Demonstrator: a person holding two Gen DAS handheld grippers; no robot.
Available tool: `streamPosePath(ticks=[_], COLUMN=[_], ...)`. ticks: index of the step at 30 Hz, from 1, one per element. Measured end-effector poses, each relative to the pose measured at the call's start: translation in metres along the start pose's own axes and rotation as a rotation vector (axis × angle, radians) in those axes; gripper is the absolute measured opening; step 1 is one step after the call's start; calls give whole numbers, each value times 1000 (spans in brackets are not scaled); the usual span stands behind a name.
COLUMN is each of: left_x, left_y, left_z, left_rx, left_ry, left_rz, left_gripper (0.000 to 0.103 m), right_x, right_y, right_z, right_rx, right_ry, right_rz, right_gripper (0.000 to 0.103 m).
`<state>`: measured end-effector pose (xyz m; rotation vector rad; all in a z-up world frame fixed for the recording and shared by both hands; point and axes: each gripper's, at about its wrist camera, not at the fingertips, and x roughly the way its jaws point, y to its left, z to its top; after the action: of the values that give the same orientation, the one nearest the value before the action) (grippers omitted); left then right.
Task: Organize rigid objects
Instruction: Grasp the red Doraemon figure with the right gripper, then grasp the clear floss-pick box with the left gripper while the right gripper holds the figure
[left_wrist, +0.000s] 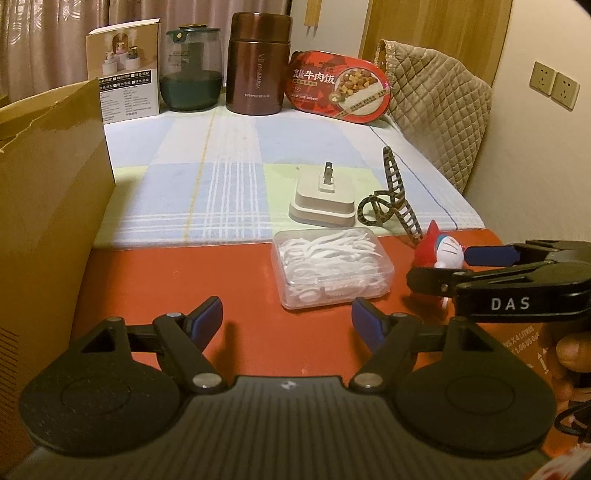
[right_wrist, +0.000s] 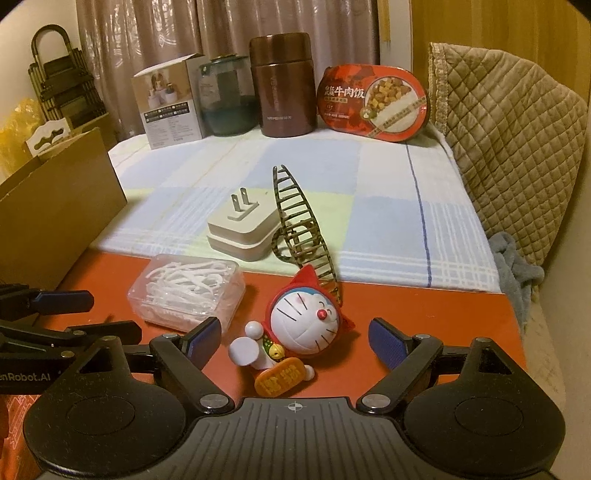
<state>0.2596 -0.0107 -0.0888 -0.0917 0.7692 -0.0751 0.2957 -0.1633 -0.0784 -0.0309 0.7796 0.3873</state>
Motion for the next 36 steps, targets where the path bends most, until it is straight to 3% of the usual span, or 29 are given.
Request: streamPosePath(ticks=[9,13,23,27,31,36], left_x=[2,2,2,3,5,7], left_y=[-1,-1,-1,-1,1,1], left_z=[4,4,4,4,4,6], left_rx=[-12,-16,-18,-24,-31,-39], left_ry=[-10,-12,-9,-10,-11,-15], left_rz=[1,-1,-6,-4,0,-4], left_gripper=[74,74,74,74,74,74], right_x=[5,3,-9,-12,-9,-5], right_y=[-7,-10,-9,-19,-23,-21], right_z=[2,4,2,-5,-3,1], right_rx=[92,116,23,92,171,211], right_ry=[26,39,85,57,32,16], right_rz=[37,43,-35,-4,22,11], right_gripper=[60,44,43,45,53,54])
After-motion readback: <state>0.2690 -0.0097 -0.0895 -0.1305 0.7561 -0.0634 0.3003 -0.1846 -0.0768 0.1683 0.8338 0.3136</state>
